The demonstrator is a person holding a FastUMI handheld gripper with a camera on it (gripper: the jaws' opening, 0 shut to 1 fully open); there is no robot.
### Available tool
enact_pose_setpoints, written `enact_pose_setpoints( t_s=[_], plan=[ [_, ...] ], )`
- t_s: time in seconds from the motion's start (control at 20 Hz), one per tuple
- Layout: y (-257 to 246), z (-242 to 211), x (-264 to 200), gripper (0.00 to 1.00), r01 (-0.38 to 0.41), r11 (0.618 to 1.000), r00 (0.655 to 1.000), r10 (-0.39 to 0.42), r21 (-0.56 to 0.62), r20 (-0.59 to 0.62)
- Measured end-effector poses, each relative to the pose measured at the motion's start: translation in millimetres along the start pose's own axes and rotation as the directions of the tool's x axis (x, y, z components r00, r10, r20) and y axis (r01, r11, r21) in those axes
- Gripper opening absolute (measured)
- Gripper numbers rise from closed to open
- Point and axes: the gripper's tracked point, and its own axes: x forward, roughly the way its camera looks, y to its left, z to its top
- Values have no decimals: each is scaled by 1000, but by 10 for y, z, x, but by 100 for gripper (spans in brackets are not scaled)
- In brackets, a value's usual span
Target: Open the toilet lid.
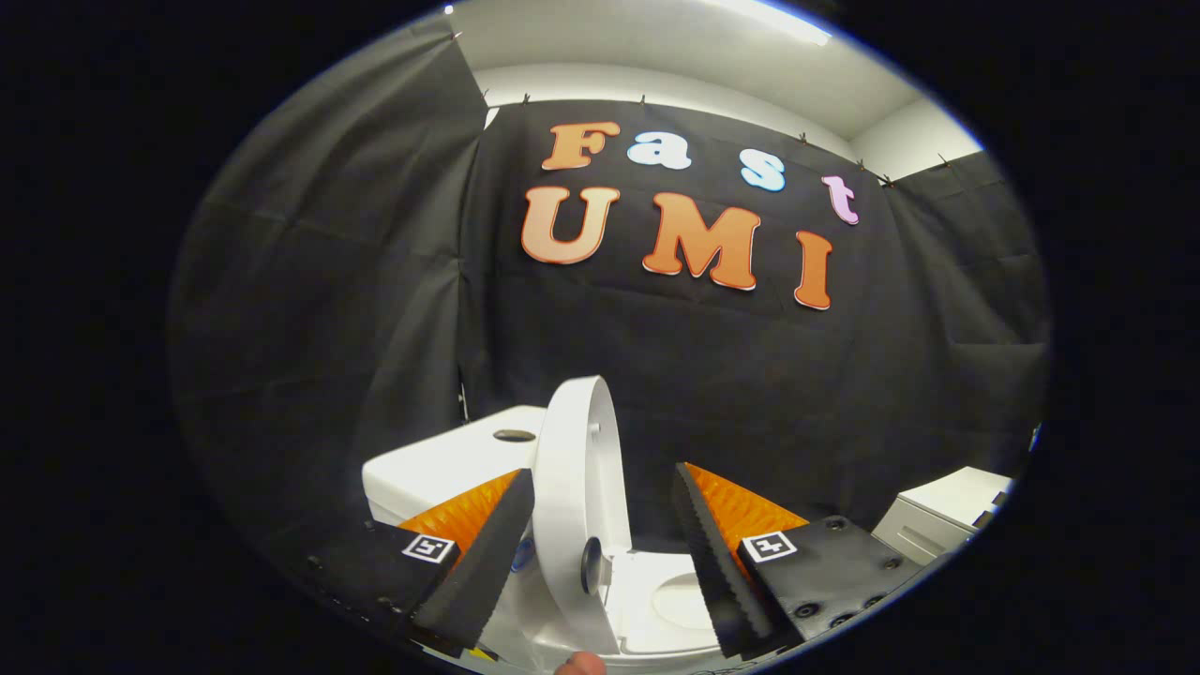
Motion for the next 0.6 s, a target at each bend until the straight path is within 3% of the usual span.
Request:
enact_pose_setpoints(
  t_s=[0.3,0.6],
  plan=[
    [-475,472,-210,96,-19,996,999,15,85,53],
    [-1341,677,-448,95,-7,987,998,-3,159,63]
  ],
)
